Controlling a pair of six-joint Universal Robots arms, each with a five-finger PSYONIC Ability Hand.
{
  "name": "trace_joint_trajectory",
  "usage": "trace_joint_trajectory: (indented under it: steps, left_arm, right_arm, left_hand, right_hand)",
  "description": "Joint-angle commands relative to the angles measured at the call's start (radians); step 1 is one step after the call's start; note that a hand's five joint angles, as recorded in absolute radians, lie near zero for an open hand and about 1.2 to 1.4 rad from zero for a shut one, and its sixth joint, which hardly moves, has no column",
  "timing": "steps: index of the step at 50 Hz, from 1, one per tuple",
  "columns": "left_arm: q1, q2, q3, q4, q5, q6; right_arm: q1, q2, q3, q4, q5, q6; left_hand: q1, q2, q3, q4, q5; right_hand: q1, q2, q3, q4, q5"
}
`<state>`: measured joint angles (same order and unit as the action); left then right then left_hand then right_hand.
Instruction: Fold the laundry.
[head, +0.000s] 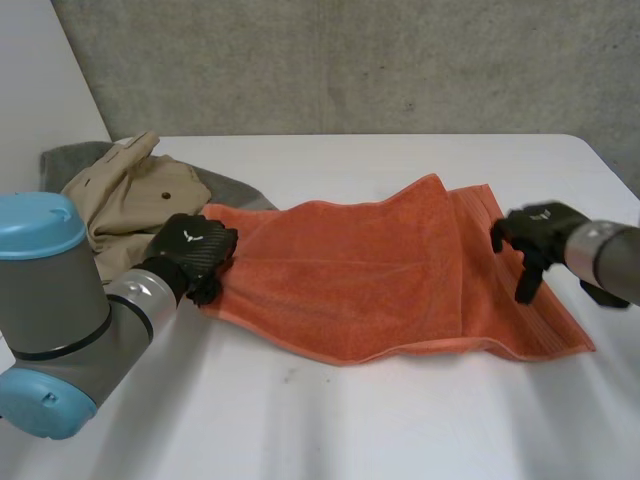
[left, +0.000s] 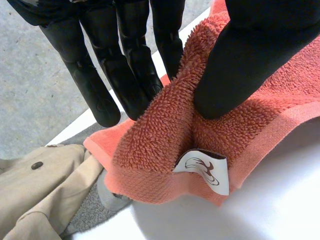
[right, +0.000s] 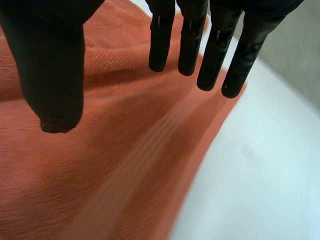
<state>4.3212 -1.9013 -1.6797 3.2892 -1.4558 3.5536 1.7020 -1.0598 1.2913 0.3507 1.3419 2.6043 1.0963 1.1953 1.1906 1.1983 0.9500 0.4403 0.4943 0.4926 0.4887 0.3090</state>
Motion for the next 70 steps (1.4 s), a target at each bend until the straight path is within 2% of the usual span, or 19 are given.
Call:
trace_joint_trajectory:
  steps: [1, 7, 16, 35, 38, 39, 40, 42, 46, 49, 51, 55, 59, 62, 65, 70]
  left_arm:
    - [-0.003, 0.005, 0.008, 0.001, 0.000, -0.001]
    - [-0.002, 0.005, 0.012, 0.001, 0.002, -0.002]
    - [0.003, 0.002, 0.012, 0.001, 0.002, -0.004]
    - [0.005, 0.004, 0.015, 0.001, 0.000, -0.009]
    - [0.005, 0.005, 0.014, 0.000, 0.000, -0.009]
    - [0.005, 0.005, 0.012, -0.002, 0.000, -0.009]
    - [0.005, 0.005, 0.012, -0.002, 0.000, -0.009]
    - [0.005, 0.008, 0.012, -0.013, 0.000, -0.009]
    - [0.005, 0.030, 0.021, -0.060, 0.000, -0.007]
    - [0.009, 0.077, 0.040, -0.123, 0.000, -0.007]
    - [0.011, 0.108, 0.049, -0.163, 0.000, -0.004]
    - [0.012, 0.185, 0.083, -0.285, 0.003, 0.001]
    - [0.012, 0.228, 0.121, -0.390, 0.008, 0.002]
    - [0.009, 0.220, 0.138, -0.428, 0.008, 0.002]
    - [0.008, 0.174, 0.149, -0.425, 0.008, 0.002]
    - [0.011, -0.013, 0.216, -0.416, 0.000, 0.021]
  right_arm:
    - [-0.070, -0.110, 0.283, -0.065, -0.073, 0.165]
    - [-0.094, -0.196, 0.437, -0.182, -0.116, 0.183]
    - [-0.082, -0.204, 0.578, -0.334, -0.112, 0.206]
    - [0.002, -0.141, 0.569, -0.447, -0.106, 0.224]
    - [0.016, -0.126, 0.560, -0.447, -0.102, 0.221]
    - [0.016, -0.127, 0.557, -0.449, -0.099, 0.220]
    - [0.015, -0.127, 0.556, -0.449, -0.098, 0.220]
    - [0.010, -0.132, 0.549, -0.447, -0.089, 0.217]
    - [0.007, -0.147, 0.519, -0.430, -0.069, 0.212]
    - [0.004, -0.238, 0.503, -0.388, -0.056, 0.175]
    - [0.002, -0.346, 0.473, -0.313, -0.047, 0.090]
    - [0.002, -0.475, 0.396, -0.163, -0.038, -0.089]
    - [0.008, -0.526, 0.304, -0.050, -0.026, -0.167]
    - [0.011, -0.519, 0.264, -0.012, -0.013, -0.171]
    - [0.027, -0.454, 0.218, 0.005, 0.006, -0.182]
    - [0.090, -0.257, 0.100, 0.013, 0.078, -0.233]
  left_hand:
    - [0.300, 0.201, 0.206, 0.198, 0.272]
    - [0.300, 0.201, 0.206, 0.198, 0.272]
    - [0.300, 0.201, 0.206, 0.198, 0.272]
    - [0.300, 0.201, 0.206, 0.198, 0.272]
    - [0.300, 0.201, 0.206, 0.198, 0.272]
    - [0.300, 0.201, 0.206, 0.198, 0.272]
    - [0.300, 0.201, 0.206, 0.198, 0.272]
    - [0.300, 0.201, 0.206, 0.198, 0.272]
    - [0.300, 0.201, 0.206, 0.198, 0.272]
    - [0.300, 0.201, 0.206, 0.198, 0.272]
    - [0.300, 0.201, 0.206, 0.198, 0.272]
    - [0.300, 0.201, 0.206, 0.198, 0.272]
    - [0.300, 0.201, 0.206, 0.198, 0.272]
    - [0.300, 0.201, 0.206, 0.198, 0.272]
    - [0.300, 0.201, 0.206, 0.198, 0.272]
    - [0.300, 0.201, 0.206, 0.198, 0.272]
  right_hand:
    - [0.117, 0.063, 0.065, 0.069, 0.074]
    - [0.120, 0.066, 0.068, 0.072, 0.077]
    - [0.158, 0.104, 0.106, 0.110, 0.115]
    - [0.355, 0.301, 0.303, 0.307, 0.312]
    - [0.519, 0.465, 0.467, 0.470, 0.476]
    - [0.767, 0.713, 0.714, 0.718, 0.723]
    - [0.903, 0.849, 0.851, 0.854, 0.860]
    - [0.956, 0.902, 0.904, 0.908, 0.913]
    - [0.956, 0.902, 0.904, 0.908, 0.913]
    - [0.956, 0.902, 0.904, 0.908, 0.913]
    - [0.956, 0.902, 0.904, 0.908, 0.913]
    - [0.956, 0.902, 0.904, 0.908, 0.913]
    - [0.956, 0.902, 0.904, 0.908, 0.913]
    - [0.956, 0.902, 0.904, 0.908, 0.913]
    - [0.956, 0.902, 0.904, 0.908, 0.913]
    - [0.956, 0.902, 0.904, 0.908, 0.913]
